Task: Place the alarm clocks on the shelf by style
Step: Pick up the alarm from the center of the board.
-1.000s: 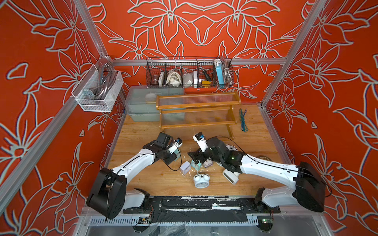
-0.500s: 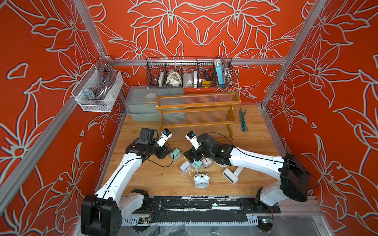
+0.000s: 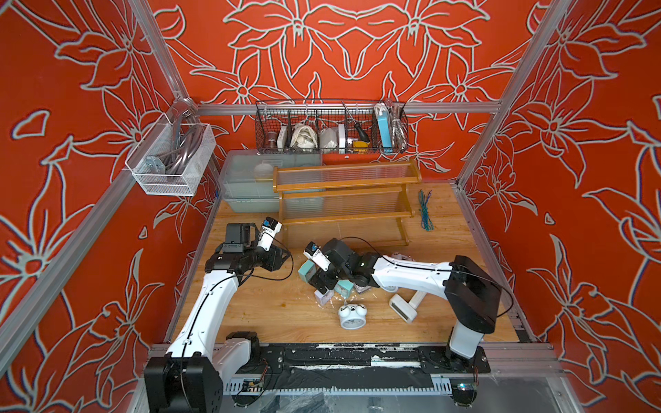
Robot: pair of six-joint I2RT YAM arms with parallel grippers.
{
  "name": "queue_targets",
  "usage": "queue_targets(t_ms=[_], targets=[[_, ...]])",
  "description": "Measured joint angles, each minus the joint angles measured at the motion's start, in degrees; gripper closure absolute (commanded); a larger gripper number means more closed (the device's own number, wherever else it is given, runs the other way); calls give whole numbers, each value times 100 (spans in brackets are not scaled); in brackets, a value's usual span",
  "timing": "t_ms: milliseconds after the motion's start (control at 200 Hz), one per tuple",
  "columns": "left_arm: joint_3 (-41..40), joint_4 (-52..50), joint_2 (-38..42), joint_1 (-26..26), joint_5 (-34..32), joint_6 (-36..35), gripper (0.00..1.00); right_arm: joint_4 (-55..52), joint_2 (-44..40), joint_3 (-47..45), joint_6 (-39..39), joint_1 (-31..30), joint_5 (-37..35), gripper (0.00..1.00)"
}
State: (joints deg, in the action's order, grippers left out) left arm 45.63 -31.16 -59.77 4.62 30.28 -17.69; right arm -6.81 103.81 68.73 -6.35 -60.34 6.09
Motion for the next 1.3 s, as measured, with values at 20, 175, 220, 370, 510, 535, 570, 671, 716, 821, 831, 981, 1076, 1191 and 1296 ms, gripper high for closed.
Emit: queue_targets(t_ms=[20,175,220,370,510,535,570,671,716,821,831,981,1076,1191,1296], targets=[[-13,2,2,2,0,4,44,0,46,33,4,0,7,5],[-59,31,4,26,-28,63,44,103,332,289,26,2,22,6],[-61,44,4,33,-44,79,44,131,396,337,26,0,24,7],[-63,57,4,35,-63,101,44,249,514,382,2,0,46,10],[-63,85,4,50,-79,105,44,323,671,470,-33,0,46,12],[-66,85,4,57,-81,105,44,341,704,483,-42,0,46,13],[-66,85,4,63,-87,105,44,358,741,498,-48,0,48,13],[-81,90,4,68,-101,107,44,385,837,551,-74,0,50,14],[-96,103,4,68,-105,107,44,385,861,566,-94,0,50,15],[-142,136,4,68,-111,107,44,396,901,586,-138,0,50,20],[-146,138,4,68,-114,107,44,396,905,588,-140,0,48,21],[-155,160,4,68,-127,107,44,431,979,632,-225,0,46,30],[-157,170,4,68,-129,107,44,433,981,632,-254,0,46,33],[-157,173,4,68,-129,107,44,439,981,632,-291,0,42,39],[-155,173,4,68,-144,107,44,444,979,632,-343,0,20,42]])
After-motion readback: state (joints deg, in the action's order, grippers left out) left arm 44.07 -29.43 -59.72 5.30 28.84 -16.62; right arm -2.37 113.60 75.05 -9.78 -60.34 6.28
